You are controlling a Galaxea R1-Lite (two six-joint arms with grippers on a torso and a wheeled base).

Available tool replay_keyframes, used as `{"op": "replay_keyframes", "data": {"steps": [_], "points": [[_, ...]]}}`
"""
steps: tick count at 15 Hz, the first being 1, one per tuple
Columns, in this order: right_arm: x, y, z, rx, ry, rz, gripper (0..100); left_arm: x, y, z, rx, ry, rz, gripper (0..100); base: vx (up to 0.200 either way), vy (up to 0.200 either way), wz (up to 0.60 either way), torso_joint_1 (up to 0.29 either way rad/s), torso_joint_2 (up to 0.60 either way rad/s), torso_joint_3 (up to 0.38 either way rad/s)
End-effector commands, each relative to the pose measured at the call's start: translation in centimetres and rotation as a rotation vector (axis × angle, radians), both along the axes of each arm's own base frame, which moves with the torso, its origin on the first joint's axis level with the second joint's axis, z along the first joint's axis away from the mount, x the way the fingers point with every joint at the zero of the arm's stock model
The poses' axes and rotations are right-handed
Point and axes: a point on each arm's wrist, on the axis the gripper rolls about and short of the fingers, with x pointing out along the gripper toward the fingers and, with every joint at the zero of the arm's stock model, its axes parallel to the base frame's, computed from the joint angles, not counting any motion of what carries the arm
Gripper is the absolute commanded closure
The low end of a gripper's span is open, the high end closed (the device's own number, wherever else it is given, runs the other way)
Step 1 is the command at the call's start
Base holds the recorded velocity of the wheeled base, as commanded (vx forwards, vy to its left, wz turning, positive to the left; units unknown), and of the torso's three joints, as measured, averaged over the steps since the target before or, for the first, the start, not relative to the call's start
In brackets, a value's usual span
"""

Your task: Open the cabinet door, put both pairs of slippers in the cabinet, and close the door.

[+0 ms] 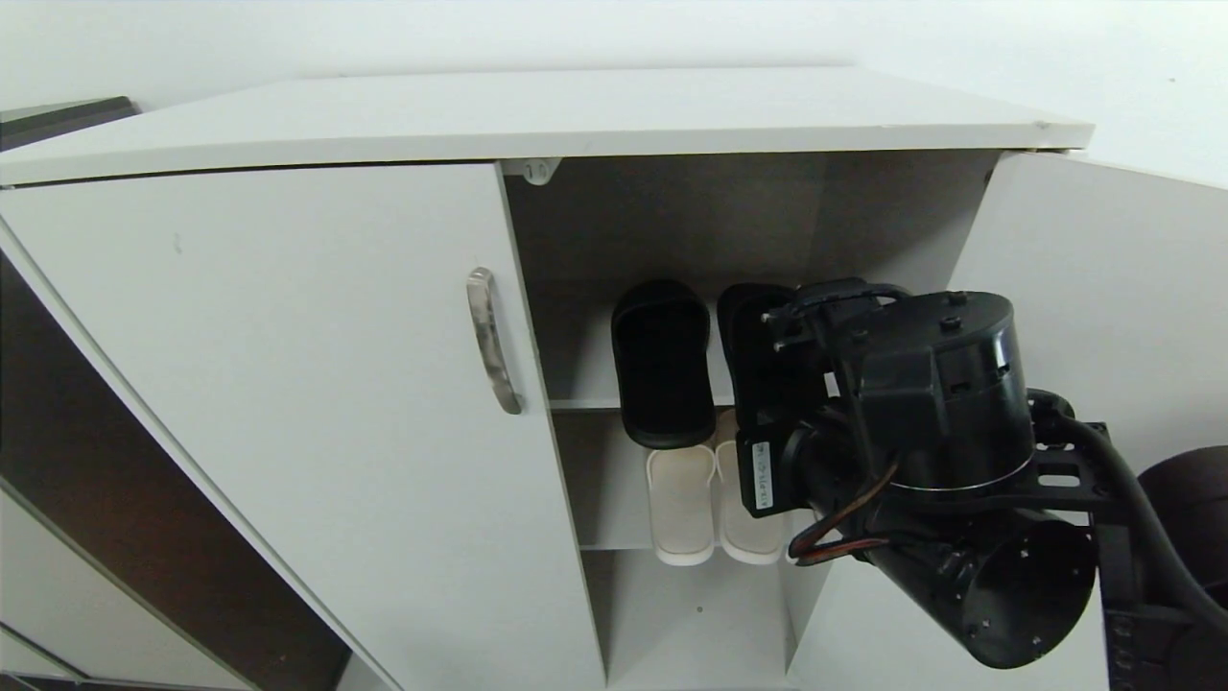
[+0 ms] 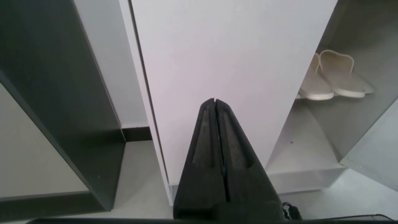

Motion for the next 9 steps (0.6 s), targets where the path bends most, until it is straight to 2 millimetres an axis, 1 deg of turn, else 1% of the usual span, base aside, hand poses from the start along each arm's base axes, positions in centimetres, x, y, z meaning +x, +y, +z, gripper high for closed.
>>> {"op": "replay_keyframes", "data": {"steps": [1, 3, 9], "points": [[0.07, 0.15, -0.34, -0.008, 0.006, 0.001, 100, 0.00, 0.00, 0.00, -0.001, 0.000, 0.000, 100, 0.000, 0.000, 0.00, 0.000, 0.00, 0.000], [0.06, 0.14, -0.52, -0.013, 0.010, 0.000, 100, 0.00, 0.00, 0.00, -0.001, 0.000, 0.000, 100, 0.000, 0.000, 0.00, 0.000, 0.00, 0.000], [0.12, 0.24, -1.11, -0.028, 0.022, 0.003, 100, 0.00, 0.00, 0.00, -0.001, 0.000, 0.000, 100, -0.200, 0.000, 0.00, 0.001, 0.00, 0.002]]}}
